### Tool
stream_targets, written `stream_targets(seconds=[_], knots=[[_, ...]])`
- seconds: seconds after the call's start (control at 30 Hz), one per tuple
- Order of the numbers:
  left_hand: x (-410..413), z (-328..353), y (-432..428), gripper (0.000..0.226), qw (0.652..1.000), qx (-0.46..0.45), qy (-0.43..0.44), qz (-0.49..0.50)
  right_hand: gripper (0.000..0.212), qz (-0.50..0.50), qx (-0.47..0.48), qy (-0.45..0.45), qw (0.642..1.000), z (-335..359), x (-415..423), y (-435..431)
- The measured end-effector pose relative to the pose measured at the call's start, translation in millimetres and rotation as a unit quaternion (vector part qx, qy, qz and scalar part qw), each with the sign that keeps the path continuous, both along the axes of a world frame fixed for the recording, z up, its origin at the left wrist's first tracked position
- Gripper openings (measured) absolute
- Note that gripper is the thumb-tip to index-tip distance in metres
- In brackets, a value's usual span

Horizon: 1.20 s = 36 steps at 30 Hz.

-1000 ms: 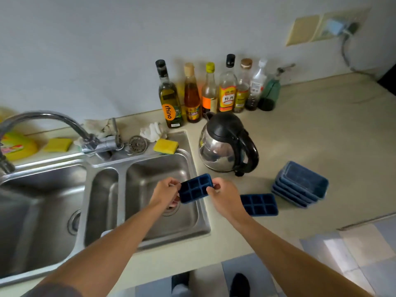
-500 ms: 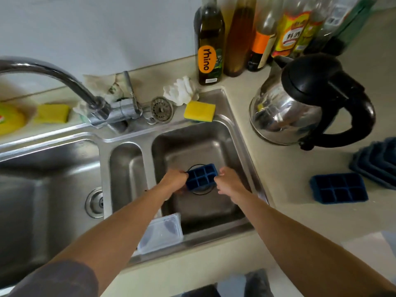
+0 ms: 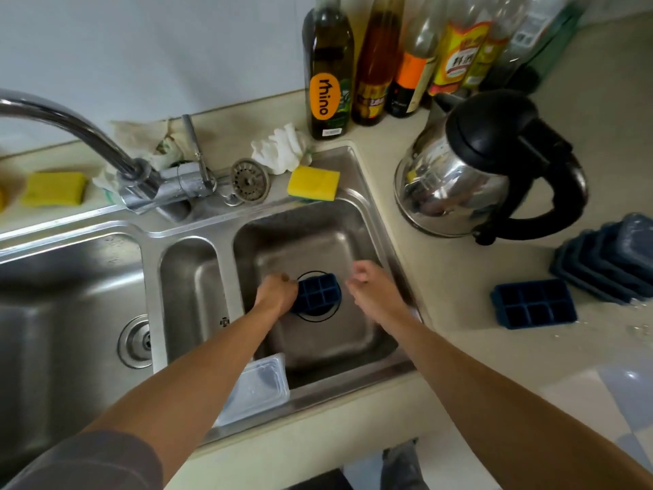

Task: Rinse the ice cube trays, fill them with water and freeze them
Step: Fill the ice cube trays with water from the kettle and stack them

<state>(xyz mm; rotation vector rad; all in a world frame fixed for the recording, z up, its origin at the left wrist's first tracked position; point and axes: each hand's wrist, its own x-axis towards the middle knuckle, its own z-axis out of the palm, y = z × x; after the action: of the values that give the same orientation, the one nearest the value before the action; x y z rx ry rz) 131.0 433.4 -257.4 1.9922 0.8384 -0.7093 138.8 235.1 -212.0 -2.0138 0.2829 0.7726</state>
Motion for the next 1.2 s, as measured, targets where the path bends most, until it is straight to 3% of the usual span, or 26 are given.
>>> stream_targets(seconds=[0.17,0.27,0.37,0.43,0.6,0.7,0.93,1.2], knots=[[4.8,44.9,-30.5,0.024,0.993,-0.05,-0.09,0.052,0.027,-0.108,0.053,-0.171,0.978,85.7,-6.4,-54.4],[4.6,79.7,-59.6,0.022,0.978,-0.127,-0.139,0.088,0.005,-0.197,0.037,-0.325,0.924,134.6,-8.9,-98.9],[2.6,109.1,-86.6,0.014,0.966,-0.176,-0.172,0.082,0.01,-0.276,0.012,-0.427,0.861,166.6,1.4,-143.4],[2.4,125.0,-102.6,0.015,0.962,-0.195,-0.18,0.07,0.024,-0.307,0.004,-0.42,0.854,172.1,16.2,-165.0],[0.8,153.8,-129.0,0.018,0.96,-0.183,-0.2,0.066,0.051,-0.307,0.04,-0.245,0.919,151.1,52.4,-187.2],[-3.3,161.3,-132.1,0.019,0.96,-0.183,-0.201,0.063,0.066,-0.297,0.083,-0.172,0.936,138.9,62.9,-187.1],[-14.8,163.4,-126.2,0.019,0.959,-0.18,-0.203,0.086,0.066,-0.277,0.137,-0.188,0.932,137.5,50.0,-170.6],[-20.7,158.9,-118.2,0.017,0.933,-0.205,-0.244,0.166,0.056,-0.14,0.114,-0.22,0.959,180.1,30.4,-177.0]])
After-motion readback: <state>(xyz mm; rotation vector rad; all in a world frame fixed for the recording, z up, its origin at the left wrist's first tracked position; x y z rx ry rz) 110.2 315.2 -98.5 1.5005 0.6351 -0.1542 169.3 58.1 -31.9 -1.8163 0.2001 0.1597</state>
